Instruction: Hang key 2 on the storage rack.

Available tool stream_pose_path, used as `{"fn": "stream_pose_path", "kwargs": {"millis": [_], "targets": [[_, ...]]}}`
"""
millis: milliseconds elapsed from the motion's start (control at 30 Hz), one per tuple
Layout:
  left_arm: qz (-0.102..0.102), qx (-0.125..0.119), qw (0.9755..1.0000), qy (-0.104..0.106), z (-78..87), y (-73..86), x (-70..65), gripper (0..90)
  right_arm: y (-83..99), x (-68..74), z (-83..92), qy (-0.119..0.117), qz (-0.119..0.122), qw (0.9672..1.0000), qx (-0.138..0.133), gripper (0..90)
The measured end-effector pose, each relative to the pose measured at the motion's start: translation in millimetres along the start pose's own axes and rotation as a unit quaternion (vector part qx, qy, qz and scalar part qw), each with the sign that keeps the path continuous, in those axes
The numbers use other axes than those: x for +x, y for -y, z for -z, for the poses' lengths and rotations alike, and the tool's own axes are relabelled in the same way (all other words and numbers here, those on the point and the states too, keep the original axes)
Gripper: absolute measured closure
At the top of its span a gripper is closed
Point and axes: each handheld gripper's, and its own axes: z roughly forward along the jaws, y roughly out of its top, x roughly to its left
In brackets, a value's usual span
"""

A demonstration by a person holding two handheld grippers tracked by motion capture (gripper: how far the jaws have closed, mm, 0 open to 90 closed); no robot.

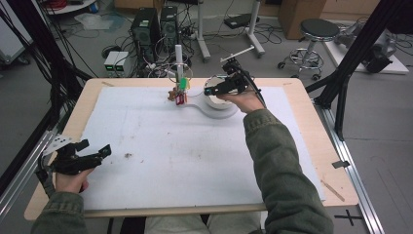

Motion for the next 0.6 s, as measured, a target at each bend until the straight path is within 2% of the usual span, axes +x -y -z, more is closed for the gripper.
{"fn": "stream_pose_path", "kwargs": {"millis": [67, 233, 300, 467, 600], "targets": [[0.001, -0.001, 1.0000, -0.001, -0.2, 0.0, -0.1, 1.7, 4.4, 1.3, 2.0, 0.009, 0.007, 0.9999, 0.002, 0.8], [0.000, 0.000, 1.0000, 0.001, -0.4, 0.1, -0.3, 1.7, 16.8, 1.0, 6.6, 0.009, 0.007, 0.9999, -0.001, 0.8], [0.000, 0.000, 1.0000, 0.001, -0.5, 0.0, -0.4, 1.7, 20.5, 1.2, 8.2, 0.019, 0.010, 0.9998, 0.005, 0.8], [0.002, 0.000, 1.0000, -0.001, -0.4, 0.0, -0.4, 1.7, 31.9, 4.5, 14.9, 0.024, 0.014, 0.9996, -0.001, 0.8], [0.001, 0.001, 1.0000, 0.001, -0.3, 0.0, -0.7, 1.7, 42.6, 5.6, 20.2, 0.023, 0.009, 0.9996, -0.013, 0.8]]}}
